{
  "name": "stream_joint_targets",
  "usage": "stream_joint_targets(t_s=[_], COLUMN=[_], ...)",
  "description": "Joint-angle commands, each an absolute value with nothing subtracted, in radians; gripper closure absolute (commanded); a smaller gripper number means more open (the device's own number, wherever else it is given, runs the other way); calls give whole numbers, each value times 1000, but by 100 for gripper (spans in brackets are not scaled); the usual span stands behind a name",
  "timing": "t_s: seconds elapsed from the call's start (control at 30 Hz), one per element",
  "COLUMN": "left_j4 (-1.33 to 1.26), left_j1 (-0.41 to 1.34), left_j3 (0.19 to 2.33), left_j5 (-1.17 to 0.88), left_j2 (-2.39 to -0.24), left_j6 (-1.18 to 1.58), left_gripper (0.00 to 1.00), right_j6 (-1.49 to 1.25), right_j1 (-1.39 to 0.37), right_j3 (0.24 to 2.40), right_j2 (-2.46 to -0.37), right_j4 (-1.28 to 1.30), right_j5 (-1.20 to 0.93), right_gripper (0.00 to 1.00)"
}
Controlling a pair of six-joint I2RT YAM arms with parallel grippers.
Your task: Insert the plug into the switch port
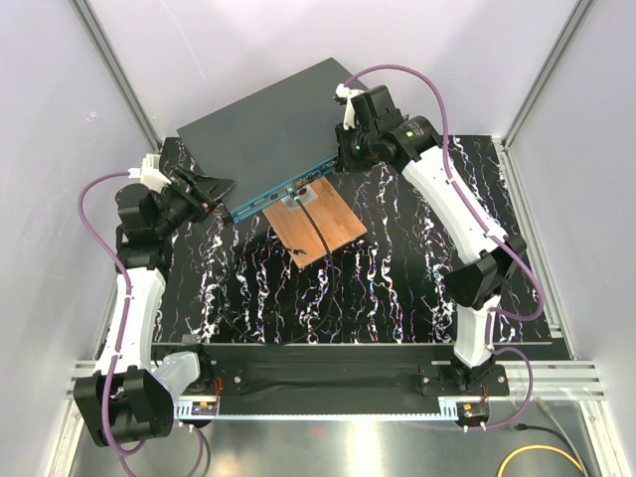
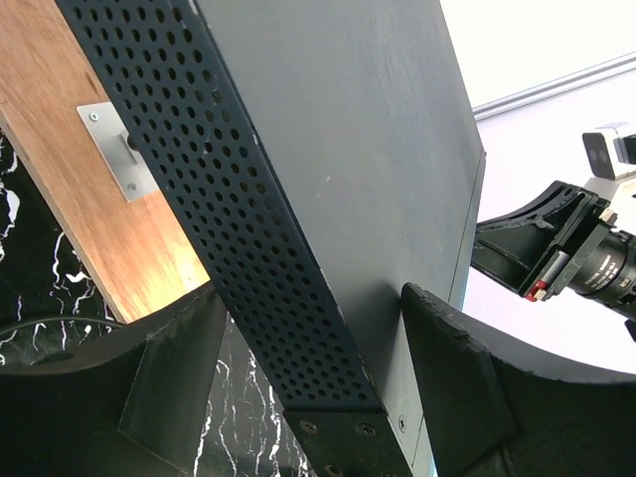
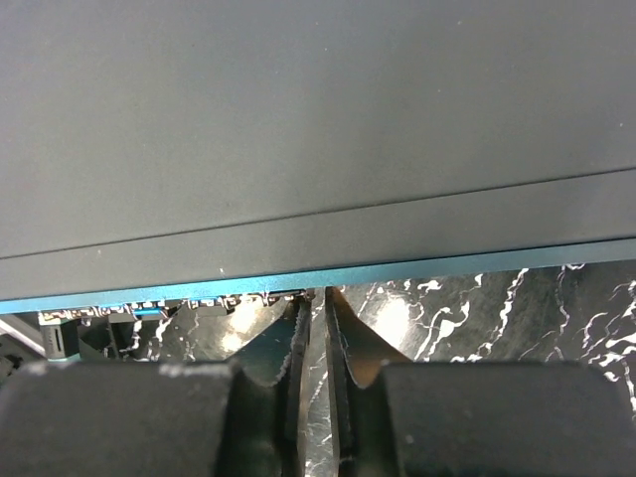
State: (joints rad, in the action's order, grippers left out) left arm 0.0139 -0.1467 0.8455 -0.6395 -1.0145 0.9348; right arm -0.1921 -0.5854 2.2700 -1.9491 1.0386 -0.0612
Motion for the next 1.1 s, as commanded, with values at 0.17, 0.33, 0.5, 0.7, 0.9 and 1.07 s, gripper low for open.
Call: stream_joint_targets(t_s=[0.17, 0.33, 0.5, 0.7, 0.9, 1.07], left_j4=[21, -24, -37, 109, 597, 946], left_j1=[-166, -213, -288, -409, -480, -486], left_j3=[917, 916, 908, 1000, 1224, 1377], left_j5=[-644, -701, -747, -854, -894, -810], left_j2=[-994, -983, -957, -965, -1024, -1115], left_j6=[882, 922, 948, 815, 458, 99], left_gripper=[18, 13, 4, 1, 1, 1], right_j6=[-98, -69, -58, -38, -23, -35], right_j1=[-586, -552, -511, -428, -305, -216], right_j3=[2129, 1982, 1852, 1717, 1594, 1517], right_j2=[-1821, -1697, -1586, -1474, -1391, -1350], right_j4=[782, 779, 769, 779, 804, 842], right_j5=[-32, -77, -130, -167, -205, -239], right_gripper=[81, 79, 74, 60, 39, 22])
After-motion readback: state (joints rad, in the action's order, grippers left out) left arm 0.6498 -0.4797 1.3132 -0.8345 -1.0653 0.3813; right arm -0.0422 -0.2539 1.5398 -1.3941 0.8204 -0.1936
